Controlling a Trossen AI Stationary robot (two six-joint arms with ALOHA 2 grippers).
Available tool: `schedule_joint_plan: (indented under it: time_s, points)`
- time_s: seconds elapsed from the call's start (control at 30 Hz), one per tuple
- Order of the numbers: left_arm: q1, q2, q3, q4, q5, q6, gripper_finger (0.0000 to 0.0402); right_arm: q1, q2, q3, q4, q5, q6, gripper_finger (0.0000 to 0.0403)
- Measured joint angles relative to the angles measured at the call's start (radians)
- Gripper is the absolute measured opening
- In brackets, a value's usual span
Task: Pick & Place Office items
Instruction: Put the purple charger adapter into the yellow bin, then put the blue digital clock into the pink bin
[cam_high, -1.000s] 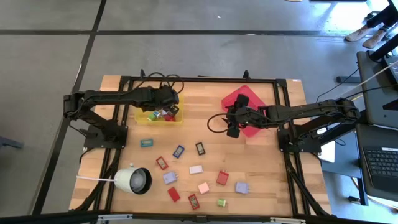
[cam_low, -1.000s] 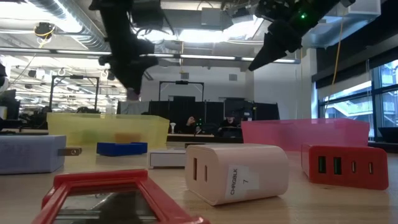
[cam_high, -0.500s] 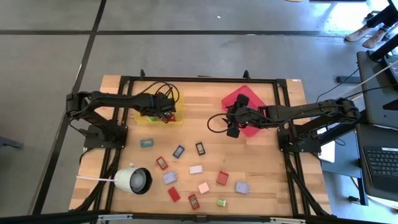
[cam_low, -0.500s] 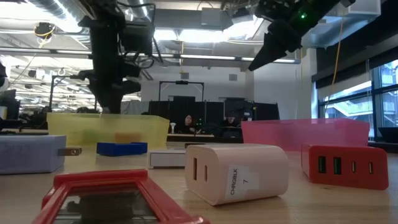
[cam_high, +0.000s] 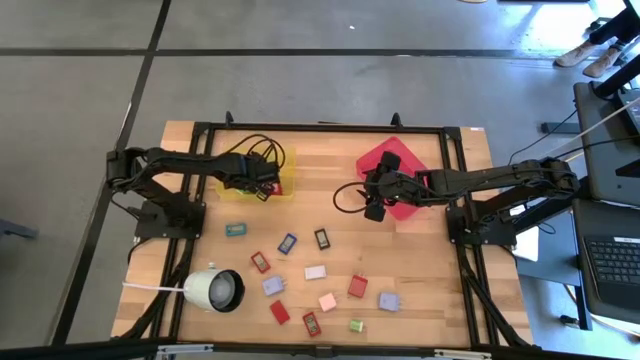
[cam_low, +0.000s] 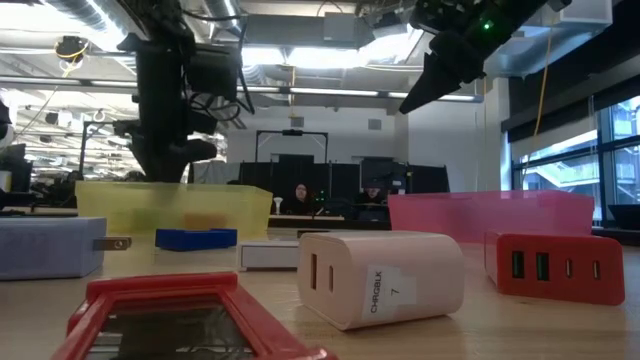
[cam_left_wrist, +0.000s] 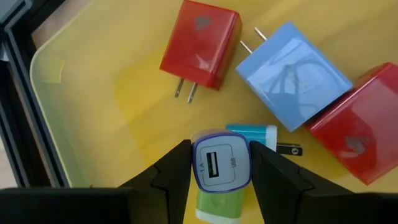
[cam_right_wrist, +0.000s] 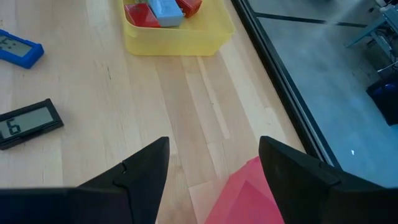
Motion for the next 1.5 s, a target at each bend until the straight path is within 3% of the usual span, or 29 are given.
schedule_joint_plan:
  time_s: [0.33,0.7,1.03,1.17,1.3,1.5]
  points:
    - [0.000,-0.001,-0.007,0.020,-0.007,0.000,0.0150,0.000,0.000,0.000,0.000,-0.001,0.000,0.0251]
    - [0.000,-0.001,-0.001,0.058,-0.003,0.090,0.0196,0.000,0.000,0.000,0.000,-0.011,0.000,0.0251]
    - [-0.003,-0.001,0.142,0.050,0.000,0.192,0.0200,0.000,0.000,0.000,0.000,-0.010,-0.001,0.0251]
    - [-0.015,-0.001,0.181,0.065,0.081,0.184,0.0203,0.000,0.000,0.000,0.000,-0.010,-0.001,0.0251]
    - [-0.064,-0.001,0.172,0.214,0.198,0.181,0.0201,0.000,0.000,0.000,0.000,-0.007,0.000,0.0251]
    - [-0.204,-0.001,0.126,0.477,0.294,0.398,0.0197,0.000,0.000,0.000,-0.001,-0.007,0.026,0.0251]
